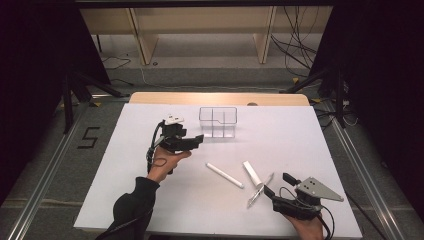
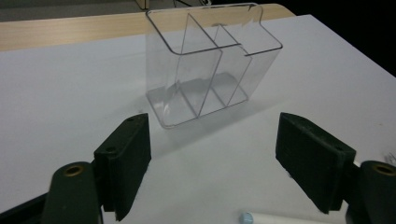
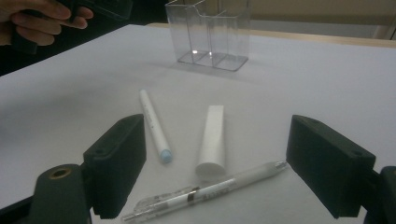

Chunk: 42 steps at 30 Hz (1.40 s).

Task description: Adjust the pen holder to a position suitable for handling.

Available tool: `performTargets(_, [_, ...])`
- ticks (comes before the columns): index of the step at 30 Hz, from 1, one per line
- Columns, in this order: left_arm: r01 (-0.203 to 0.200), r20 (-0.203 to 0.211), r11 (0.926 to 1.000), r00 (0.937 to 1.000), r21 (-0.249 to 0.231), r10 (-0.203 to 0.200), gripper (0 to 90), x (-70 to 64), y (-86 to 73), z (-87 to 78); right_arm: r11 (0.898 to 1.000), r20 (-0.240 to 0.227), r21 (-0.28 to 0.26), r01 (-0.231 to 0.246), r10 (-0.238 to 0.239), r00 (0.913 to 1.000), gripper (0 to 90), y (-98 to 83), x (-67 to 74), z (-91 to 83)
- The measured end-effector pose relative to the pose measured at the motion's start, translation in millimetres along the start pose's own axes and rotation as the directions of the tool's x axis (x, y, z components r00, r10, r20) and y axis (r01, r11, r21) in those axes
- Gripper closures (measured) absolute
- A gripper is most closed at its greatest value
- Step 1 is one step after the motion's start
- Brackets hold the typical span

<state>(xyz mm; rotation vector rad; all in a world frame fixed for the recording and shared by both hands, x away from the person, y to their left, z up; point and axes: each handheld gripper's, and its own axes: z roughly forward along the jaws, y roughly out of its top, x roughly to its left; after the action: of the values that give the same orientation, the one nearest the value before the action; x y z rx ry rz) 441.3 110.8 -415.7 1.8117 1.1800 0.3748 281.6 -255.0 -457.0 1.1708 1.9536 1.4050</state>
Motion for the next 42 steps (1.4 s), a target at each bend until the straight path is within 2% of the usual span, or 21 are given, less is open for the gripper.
performTargets(8, [-0.041,0.016,0.9982,0.9991,0.044,0.04,22.4,-18.2,-11.7,0.9,1.0,0.023,0.0,-0.005,0.005,0.9997,20.9,-1.2,-6.1,-3.4])
performTargets(17, [-0.056,0.049,0.9976,0.9973,0.04,0.054,20.2,-28.5,-14.2,-4.1,1.0,0.03,0.003,-0.009,0.008,0.9995,20.9,-2.9,-8.2,-2.7])
performTargets(29, [-0.112,0.102,0.9903,0.9894,0.082,0.104,19.2,-50.9,-21.6,-1.4,1.0,0.038,0.007,-0.011,0.011,0.9992,20.9,-3.4,-9.3,-2.8])
performTargets(42, [-0.131,0.13,0.9863,0.9844,0.1,0.118,17.9,-64.5,-29.4,2.1,1.0,0.041,0.012,-0.006,0.005,0.9991,20.9,-3.8,-8.3,-1.5])
